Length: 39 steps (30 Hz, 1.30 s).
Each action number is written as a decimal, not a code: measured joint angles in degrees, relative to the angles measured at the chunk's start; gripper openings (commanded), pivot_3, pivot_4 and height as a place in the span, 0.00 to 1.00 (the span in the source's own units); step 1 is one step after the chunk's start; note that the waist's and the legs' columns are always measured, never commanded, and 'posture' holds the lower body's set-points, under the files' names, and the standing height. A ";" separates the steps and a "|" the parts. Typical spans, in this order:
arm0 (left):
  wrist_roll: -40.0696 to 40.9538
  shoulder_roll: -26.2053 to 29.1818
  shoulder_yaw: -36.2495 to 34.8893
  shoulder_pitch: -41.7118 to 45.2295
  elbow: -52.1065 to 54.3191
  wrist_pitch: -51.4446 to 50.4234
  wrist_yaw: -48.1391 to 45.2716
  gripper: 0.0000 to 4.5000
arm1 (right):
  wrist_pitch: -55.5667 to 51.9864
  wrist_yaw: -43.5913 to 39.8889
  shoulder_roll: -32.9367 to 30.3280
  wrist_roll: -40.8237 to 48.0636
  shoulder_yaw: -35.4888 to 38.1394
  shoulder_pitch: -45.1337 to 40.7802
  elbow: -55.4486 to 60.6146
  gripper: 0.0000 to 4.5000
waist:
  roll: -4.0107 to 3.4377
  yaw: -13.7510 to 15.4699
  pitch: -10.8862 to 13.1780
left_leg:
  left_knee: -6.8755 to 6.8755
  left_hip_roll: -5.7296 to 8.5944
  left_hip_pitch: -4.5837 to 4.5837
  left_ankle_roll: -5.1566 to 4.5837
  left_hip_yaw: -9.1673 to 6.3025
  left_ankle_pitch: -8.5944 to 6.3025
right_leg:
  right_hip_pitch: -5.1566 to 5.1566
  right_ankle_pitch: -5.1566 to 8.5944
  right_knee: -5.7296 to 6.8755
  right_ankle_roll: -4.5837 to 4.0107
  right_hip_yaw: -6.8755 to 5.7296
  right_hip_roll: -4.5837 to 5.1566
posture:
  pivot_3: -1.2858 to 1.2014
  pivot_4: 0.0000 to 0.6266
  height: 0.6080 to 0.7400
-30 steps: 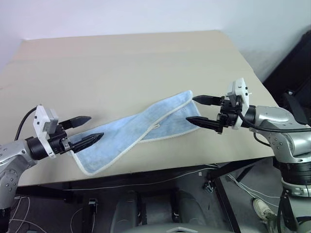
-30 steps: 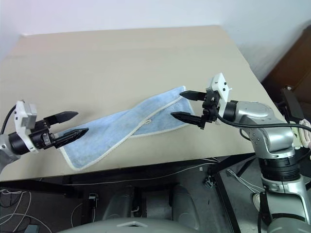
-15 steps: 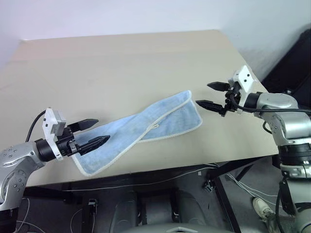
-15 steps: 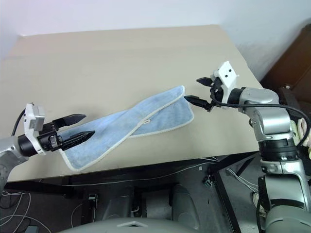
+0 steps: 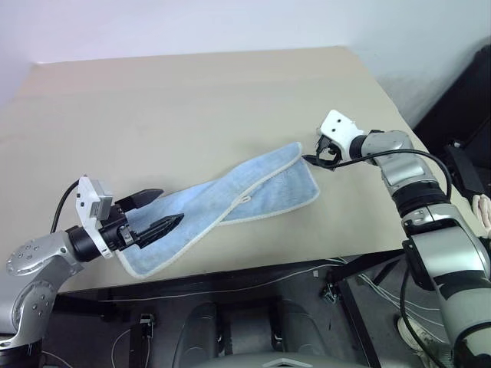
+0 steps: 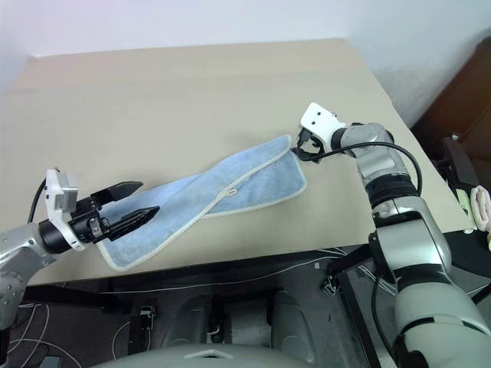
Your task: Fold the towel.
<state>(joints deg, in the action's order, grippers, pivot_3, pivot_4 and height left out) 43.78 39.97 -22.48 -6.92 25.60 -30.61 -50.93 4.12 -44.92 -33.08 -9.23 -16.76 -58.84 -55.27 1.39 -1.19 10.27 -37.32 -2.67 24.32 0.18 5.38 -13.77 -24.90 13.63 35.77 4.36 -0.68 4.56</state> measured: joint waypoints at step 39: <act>-5.23 -2.10 1.37 -9.24 3.46 6.53 2.75 1.00 | 9.16 9.00 11.87 -9.82 -0.20 -7.28 -16.80 0.16 | -0.02 -1.56 0.01 | 0.01 -0.10 -0.18 0.16 0.03 0.10 | -0.08 0.01 0.38 -0.03 0.12 -0.01 | 0.52 0.24 1.00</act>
<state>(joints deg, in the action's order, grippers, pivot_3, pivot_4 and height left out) 38.55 37.87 -21.11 -16.16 29.06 -24.08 -48.18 13.28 -35.92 -21.21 -19.05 -16.96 -66.12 -72.07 1.37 -2.75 10.27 -37.31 -2.77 24.13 0.34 5.41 -13.68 -24.98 13.64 36.15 4.33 -0.56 4.55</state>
